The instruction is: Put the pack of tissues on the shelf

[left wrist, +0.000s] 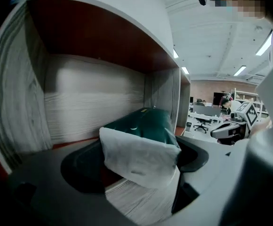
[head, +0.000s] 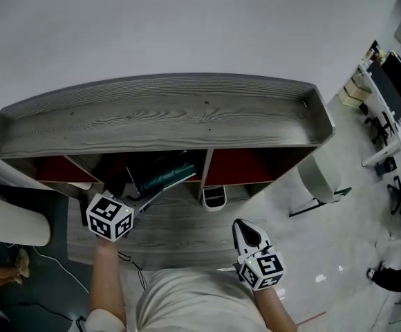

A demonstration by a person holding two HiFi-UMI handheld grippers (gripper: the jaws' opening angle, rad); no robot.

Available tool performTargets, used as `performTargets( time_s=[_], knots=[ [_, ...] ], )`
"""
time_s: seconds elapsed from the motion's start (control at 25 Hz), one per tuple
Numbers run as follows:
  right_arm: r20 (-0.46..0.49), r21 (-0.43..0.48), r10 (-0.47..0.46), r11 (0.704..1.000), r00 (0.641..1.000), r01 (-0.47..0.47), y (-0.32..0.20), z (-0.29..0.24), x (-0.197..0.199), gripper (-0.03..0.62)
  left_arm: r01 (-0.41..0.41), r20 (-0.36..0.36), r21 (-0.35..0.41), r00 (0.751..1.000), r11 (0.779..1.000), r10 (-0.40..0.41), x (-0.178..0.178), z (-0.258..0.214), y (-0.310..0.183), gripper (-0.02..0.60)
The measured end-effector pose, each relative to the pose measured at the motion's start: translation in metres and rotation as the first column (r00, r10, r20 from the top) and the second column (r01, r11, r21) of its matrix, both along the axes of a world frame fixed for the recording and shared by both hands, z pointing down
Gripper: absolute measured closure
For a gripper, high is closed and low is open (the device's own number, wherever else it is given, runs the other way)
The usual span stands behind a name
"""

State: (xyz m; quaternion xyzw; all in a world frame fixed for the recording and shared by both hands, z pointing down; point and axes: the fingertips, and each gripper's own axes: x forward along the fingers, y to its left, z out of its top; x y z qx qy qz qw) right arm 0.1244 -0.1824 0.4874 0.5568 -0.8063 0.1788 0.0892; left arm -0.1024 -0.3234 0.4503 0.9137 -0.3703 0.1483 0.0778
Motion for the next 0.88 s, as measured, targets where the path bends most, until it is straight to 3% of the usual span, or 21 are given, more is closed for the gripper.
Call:
performTargets(
  time_s=[0.2, 0.44, 0.64, 0.72, 0.8, 0.88],
  knots=[
    [-0.027, -0.014, 0.021, 1.0, 0.999, -0.022, -0.002, 0.003, -0.005, 0.566, 0.023, 0.025, 0.053, 0.999, 0.998, -0.024, -0.004, -0.005, -0.022, 0.13],
    [-0.038, -0.031, 0.036, 0.999, 0.999, -0.037, -0.001, 0.007, -0.008, 0.566, 0.156, -0.017, 0.069, 0.988, 0.985, -0.155, -0.021, -0.01, -0.036, 0.117],
    [-0.046, -0.035, 0.028, 0.999, 0.999, -0.03, -0.001, 0.008, -0.013, 0.566, 0.277, -0.057, 0.05, 0.96, 0.959, -0.274, -0.041, -0.005, -0.041, 0.121],
    [-0.049, -0.037, 0.026, 0.999, 0.998, -0.028, 0.0, 0.008, -0.014, 0.566, 0.265, -0.062, 0.057, 0.963, 0.962, -0.262, -0.04, -0.006, -0.042, 0.17],
    [-0.051, -0.04, 0.026, 0.999, 0.998, -0.028, 0.002, 0.009, -0.014, 0.566, 0.237, -0.036, 0.072, 0.971, 0.969, -0.235, -0.033, -0.007, -0.043, 0.275],
    [-0.053, -0.042, 0.027, 0.999, 0.998, -0.029, 0.003, 0.01, -0.013, 0.566, 0.234, 0.002, 0.07, 0.972, 0.97, -0.235, -0.029, -0.005, -0.046, 0.302]
  ],
)
